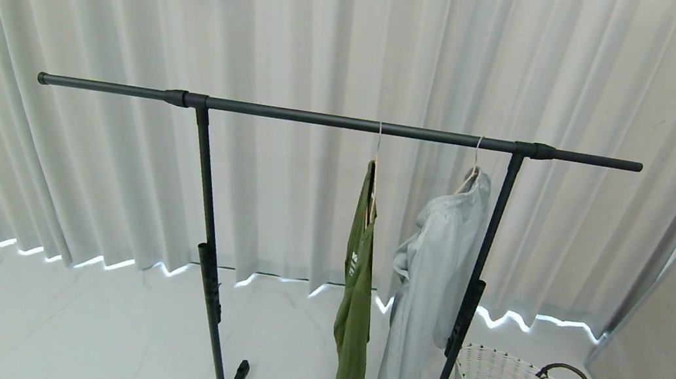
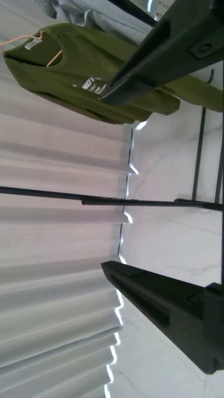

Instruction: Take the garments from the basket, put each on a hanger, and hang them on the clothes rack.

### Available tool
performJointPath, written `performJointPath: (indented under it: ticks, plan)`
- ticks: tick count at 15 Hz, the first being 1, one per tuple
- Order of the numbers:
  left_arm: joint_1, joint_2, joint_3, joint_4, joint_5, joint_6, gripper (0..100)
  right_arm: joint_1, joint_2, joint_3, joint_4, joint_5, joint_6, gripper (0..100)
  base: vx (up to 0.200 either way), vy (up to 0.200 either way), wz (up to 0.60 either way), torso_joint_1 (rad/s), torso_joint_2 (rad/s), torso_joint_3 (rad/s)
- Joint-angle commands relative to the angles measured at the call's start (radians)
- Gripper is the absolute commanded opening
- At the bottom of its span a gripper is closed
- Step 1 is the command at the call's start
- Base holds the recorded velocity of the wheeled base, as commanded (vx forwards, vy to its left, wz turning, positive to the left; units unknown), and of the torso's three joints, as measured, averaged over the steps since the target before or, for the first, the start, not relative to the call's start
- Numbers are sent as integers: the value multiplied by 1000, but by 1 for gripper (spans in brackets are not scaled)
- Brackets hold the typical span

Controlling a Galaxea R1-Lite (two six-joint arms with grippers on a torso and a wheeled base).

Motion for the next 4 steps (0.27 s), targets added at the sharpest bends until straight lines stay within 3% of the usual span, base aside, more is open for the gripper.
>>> performJointPath:
  ticks: [1,4]
  plan:
    - [0,-1,0,1,0,0,100,0,0,0,0,2,-2,100,0,0,0,0,0,0]
    - [0,-1,0,-1,0,0,100,0,0,0,0,2,-2,100,0,0,0,0,0,0]
